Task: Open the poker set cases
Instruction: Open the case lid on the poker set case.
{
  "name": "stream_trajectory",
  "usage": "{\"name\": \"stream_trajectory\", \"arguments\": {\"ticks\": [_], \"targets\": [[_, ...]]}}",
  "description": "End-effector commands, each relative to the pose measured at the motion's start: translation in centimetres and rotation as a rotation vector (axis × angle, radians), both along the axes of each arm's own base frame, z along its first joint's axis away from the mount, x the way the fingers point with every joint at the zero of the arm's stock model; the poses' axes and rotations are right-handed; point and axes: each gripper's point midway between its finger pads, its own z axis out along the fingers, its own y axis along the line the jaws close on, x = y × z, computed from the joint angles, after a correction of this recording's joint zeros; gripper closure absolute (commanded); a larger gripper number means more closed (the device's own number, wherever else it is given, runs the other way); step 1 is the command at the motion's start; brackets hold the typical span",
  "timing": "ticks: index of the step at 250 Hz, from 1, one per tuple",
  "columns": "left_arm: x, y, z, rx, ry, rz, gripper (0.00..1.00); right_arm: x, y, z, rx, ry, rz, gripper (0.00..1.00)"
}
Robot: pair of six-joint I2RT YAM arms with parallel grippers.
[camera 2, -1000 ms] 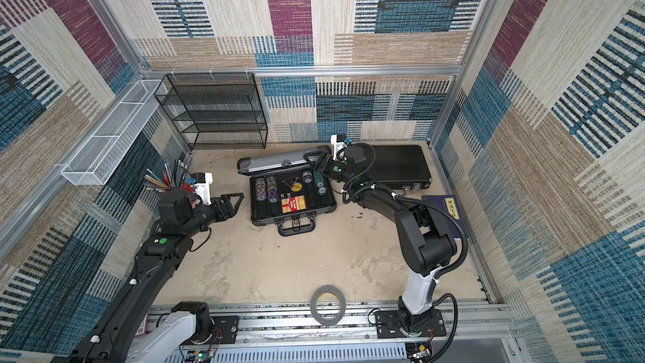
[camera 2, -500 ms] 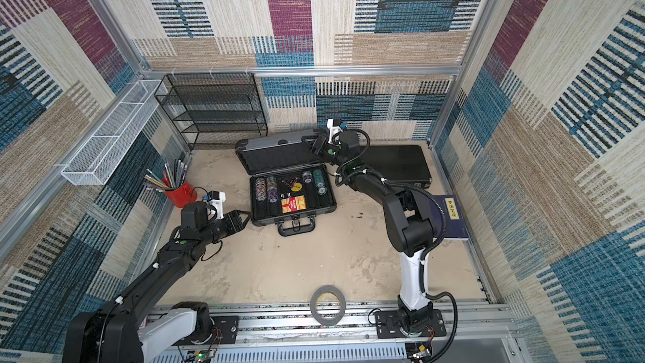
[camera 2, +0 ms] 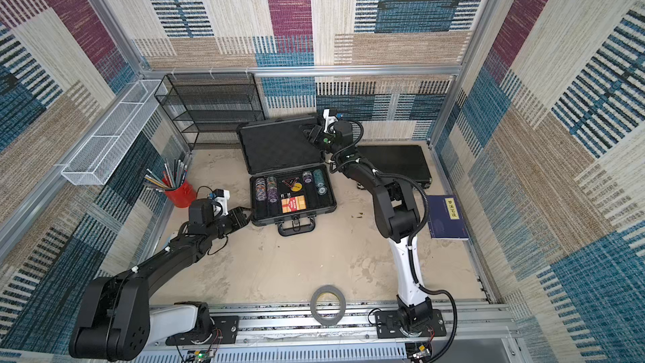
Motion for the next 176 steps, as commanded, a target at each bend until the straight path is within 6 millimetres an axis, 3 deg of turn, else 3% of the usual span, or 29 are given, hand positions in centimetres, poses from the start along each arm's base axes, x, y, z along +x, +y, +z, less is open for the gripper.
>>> {"name": "stream_trajectory", "arguments": {"ticks": [1, 38, 81, 109, 129, 176], "targets": [[0.7, -0.2, 0.7, -0.009, -0.034, -0.01, 0.48, -0.3, 0.1, 0.3, -0.006, -0.006, 0.018, 0.62], [0.7, -0.2, 0.1, -0.001, -0.021, -0.013, 0.51, -1.7, -0.7, 0.3, -0.103, -0.023, 0.009, 0.54], [1.0, -0.1, -0.3, 0.022, -0.009, -0.016, 0.52, -4.2, -3.0, -1.6, -0.35, -0.046, -0.025, 0.43], [1.5, 0.0, -0.5, 0.041, -0.002, -0.02, 0.54, -5.5, -5.6, -5.2, -0.56, 0.011, -0.069, 0.41], [1.8, 0.1, -0.6, 0.05, 0.006, -0.021, 0.55, -7.1, -7.6, -9.5, -0.689, 0.082, -0.082, 0.41], [2.5, 0.4, -1.3, 0.09, 0.032, -0.024, 0.59, -9.6, -10.5, -15.6, -0.817, 0.196, -0.088, 0.46]]}}
